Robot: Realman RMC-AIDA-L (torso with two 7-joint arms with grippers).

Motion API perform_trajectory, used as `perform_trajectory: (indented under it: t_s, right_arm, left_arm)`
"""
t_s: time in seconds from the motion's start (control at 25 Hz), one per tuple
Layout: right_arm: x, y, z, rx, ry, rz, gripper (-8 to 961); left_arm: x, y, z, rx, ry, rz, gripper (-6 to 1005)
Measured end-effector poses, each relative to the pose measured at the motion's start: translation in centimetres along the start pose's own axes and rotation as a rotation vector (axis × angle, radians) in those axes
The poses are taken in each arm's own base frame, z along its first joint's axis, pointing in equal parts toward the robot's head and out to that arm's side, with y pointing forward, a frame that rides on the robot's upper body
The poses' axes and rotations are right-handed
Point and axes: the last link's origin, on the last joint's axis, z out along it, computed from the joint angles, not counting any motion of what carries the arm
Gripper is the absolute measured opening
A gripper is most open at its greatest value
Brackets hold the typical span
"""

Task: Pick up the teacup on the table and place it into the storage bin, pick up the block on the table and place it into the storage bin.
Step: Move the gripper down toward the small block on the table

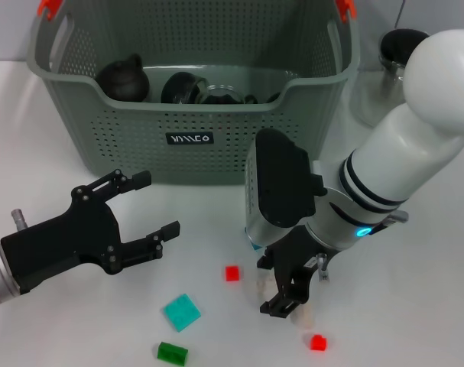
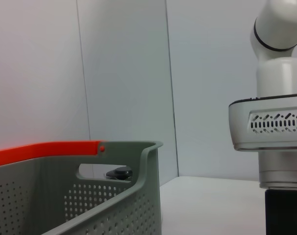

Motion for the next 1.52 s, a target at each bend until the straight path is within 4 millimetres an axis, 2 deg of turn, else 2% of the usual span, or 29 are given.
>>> perform_trajectory:
  t_s: [0.04, 0.16, 0.6, 1.0, 1.36, 1.52]
  right_arm:
    - [0.0, 0.0, 0.0, -0.001, 0.003, 0.002, 852]
    - [0.1, -0.1, 0.1, -0.001, 0.004, 0.005, 669]
    - [0.1, -0.2, 0.2, 0.011, 0.001, 0.005, 429]
    - [0.2, 0.0, 0.5, 0.007, 0.015, -0.004, 401]
    - [-0.2, 0.2, -0.1, 0.006, 0.014, -0.019, 230]
    - [-0.5, 0.5, -1.6, -0.008, -0.015, -0.004, 202]
  left_arm:
    - [0.0, 0.0, 0.0, 0.000, 0.000, 0.000, 828]
    - [0.0, 0.0, 0.0, 0.000, 0.000, 0.000, 828]
    - [-0.1, 0.1, -0.1, 0.002, -0.001, -0.002, 828]
    - [-0.1, 0.0, -0.1, 0.003, -0.001, -0.002, 828]
    - [-0.1, 0.1, -0.3, 0.011, -0.001, -0.005, 828]
    - [-0.2, 0.1, -0.5, 0.017, -0.003, -0.009, 828]
